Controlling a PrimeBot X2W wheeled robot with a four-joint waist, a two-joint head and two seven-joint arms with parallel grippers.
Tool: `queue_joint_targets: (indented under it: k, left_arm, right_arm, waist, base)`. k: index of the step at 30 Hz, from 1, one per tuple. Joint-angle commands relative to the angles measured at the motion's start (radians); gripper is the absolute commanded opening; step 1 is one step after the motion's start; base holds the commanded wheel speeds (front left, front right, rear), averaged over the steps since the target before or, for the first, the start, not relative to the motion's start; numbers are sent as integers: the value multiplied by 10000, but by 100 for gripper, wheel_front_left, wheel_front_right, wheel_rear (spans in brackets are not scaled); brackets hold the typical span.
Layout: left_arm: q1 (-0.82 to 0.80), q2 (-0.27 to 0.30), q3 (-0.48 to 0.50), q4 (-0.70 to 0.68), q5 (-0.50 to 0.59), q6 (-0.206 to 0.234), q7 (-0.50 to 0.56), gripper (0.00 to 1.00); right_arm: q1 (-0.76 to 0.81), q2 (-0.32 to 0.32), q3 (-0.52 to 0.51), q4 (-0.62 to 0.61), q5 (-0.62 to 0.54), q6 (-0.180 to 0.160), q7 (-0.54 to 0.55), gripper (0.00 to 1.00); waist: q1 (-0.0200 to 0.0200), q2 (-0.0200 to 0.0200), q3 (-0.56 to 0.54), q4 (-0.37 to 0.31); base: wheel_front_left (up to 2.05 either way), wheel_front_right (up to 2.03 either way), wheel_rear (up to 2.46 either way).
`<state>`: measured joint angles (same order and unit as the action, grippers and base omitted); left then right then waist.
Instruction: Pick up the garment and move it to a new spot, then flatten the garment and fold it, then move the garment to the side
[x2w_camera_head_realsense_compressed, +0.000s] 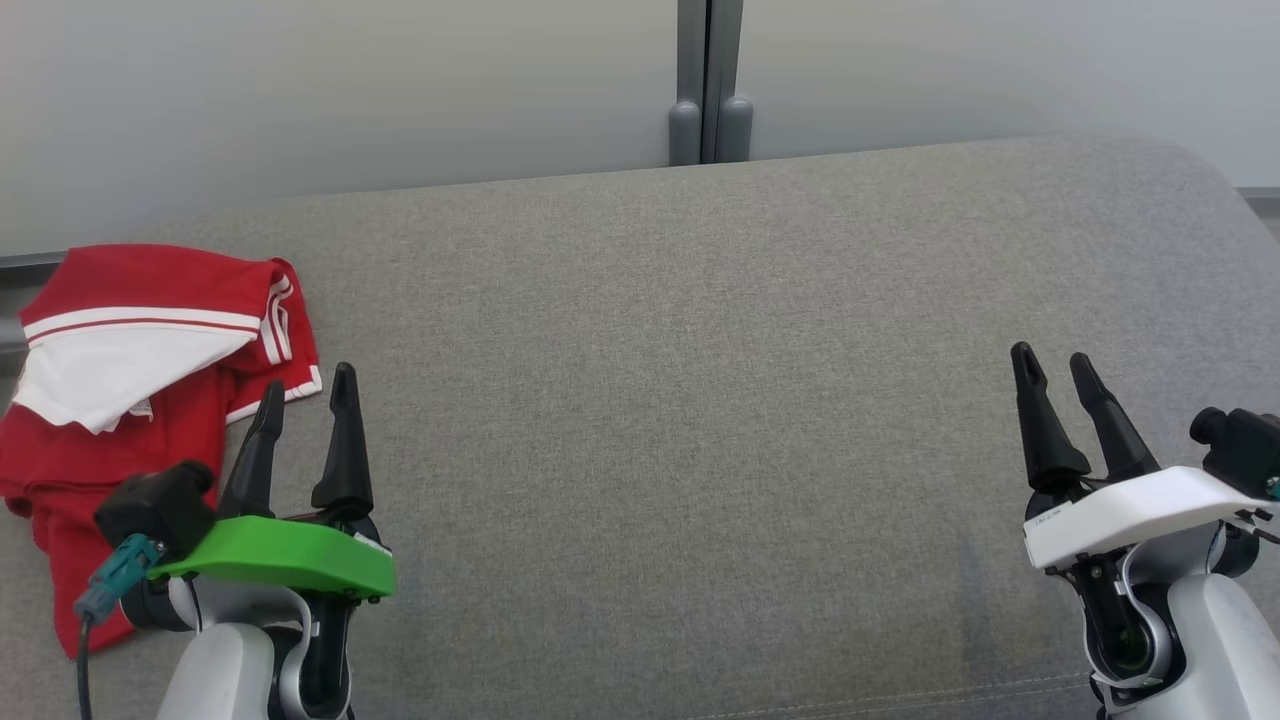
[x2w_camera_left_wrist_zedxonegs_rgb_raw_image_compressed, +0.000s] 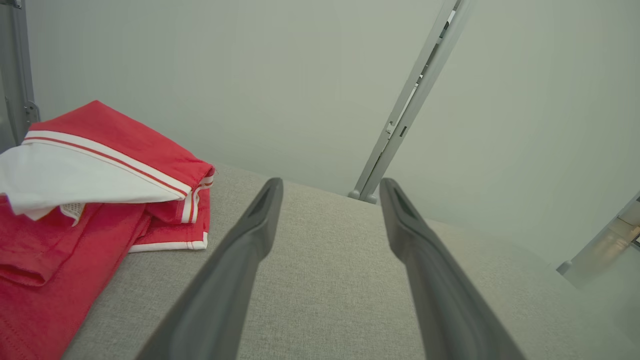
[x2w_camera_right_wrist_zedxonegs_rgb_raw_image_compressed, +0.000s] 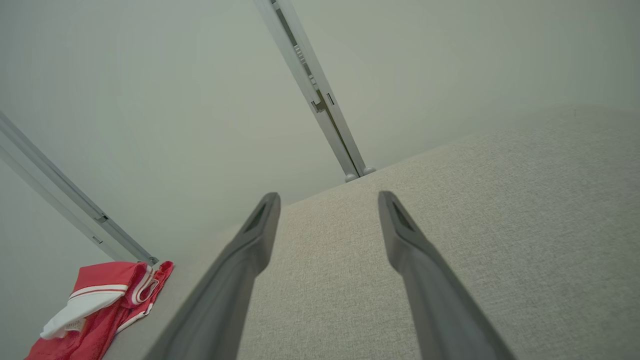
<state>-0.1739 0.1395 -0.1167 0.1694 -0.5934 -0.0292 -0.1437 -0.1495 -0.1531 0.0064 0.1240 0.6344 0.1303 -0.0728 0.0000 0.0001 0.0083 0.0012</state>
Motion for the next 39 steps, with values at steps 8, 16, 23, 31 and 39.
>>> queue_joint_targets:
  k: [8, 16, 23, 31, 39]
  left_arm:
    - [-445, 255, -262, 362, 1093, 160, -244, 100]
    - [-533, 213, -380, 847, 1581, 86, -380, 100]
    - [-622, 163, -421, 1115, 1876, 51, -425, 100]
    - [-766, 191, -460, 1338, 2337, 132, -388, 100]
    - [-828, 167, -491, 1489, 2720, 204, -357, 100]
  right_arm:
    - [-305, -60, 95, 203, -1160, 5, -372, 100]
    - [-275, -67, 249, 268, -1890, 4, -630, 100]
    - [-308, -78, 326, 347, -2320, 4, -816, 100]
    - [-319, -16, 302, 512, -2905, 5, -1038, 100]
    - [-381, 64, 312, 755, -3277, 5, -1268, 100]
  waist:
    - [0, -1, 23, -38]
    - [0, -1, -51, -23]
    - [0, -1, -73, -7]
    - [0, -1, -77, -14]
    - [0, -1, -75, -21]
  base:
    - [0, 0, 0]
    - [0, 0, 0]
    - [0, 0, 0]
    - [0, 0, 0]
    - [0, 0, 0]
